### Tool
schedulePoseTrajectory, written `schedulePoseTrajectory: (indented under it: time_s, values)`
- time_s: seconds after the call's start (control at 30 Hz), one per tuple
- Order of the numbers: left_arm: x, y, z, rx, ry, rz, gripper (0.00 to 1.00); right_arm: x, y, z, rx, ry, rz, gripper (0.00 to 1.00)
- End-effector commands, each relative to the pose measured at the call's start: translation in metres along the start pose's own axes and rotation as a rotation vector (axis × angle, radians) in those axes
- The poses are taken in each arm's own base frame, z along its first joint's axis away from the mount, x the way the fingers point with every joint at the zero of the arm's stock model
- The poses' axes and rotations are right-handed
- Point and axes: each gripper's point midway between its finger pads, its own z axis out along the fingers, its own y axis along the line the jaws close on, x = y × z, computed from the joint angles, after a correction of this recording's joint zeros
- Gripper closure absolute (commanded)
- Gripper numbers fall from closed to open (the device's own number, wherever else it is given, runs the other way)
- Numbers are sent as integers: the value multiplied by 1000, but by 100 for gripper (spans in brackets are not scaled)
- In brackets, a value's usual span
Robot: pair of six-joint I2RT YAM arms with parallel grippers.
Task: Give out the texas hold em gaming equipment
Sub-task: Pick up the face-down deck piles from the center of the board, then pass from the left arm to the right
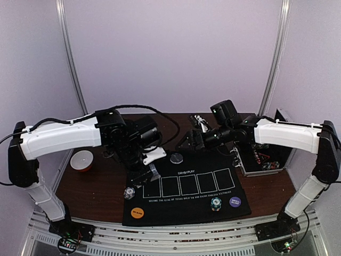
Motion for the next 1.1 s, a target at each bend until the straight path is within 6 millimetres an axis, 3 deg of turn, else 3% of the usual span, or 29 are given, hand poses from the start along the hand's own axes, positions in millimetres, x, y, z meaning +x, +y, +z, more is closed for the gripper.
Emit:
schedulePoseTrajectory:
  time_s: [0.0,0.2,0.43,0.63,0.87,1.07]
  values:
    - [-21,-7,-14,28,-74,62,56,0,37,3,-274,-45,75,2]
    - [-29,-8,-19,31,-106,82,56,10,41,12,-385,-55,103,4]
    - [-33,-9,-22,35,-119,91,56,28,77,34,-547,33,77,5]
    - [-36,-10,-28,37,-141,97,56,26,81,46,-576,36,82,9]
    - [-37,-10,-26,37,-138,99,57,43,74,72,-495,117,44,10]
    - [-40,-9,-27,32,-146,106,57,39,82,80,-546,123,58,17]
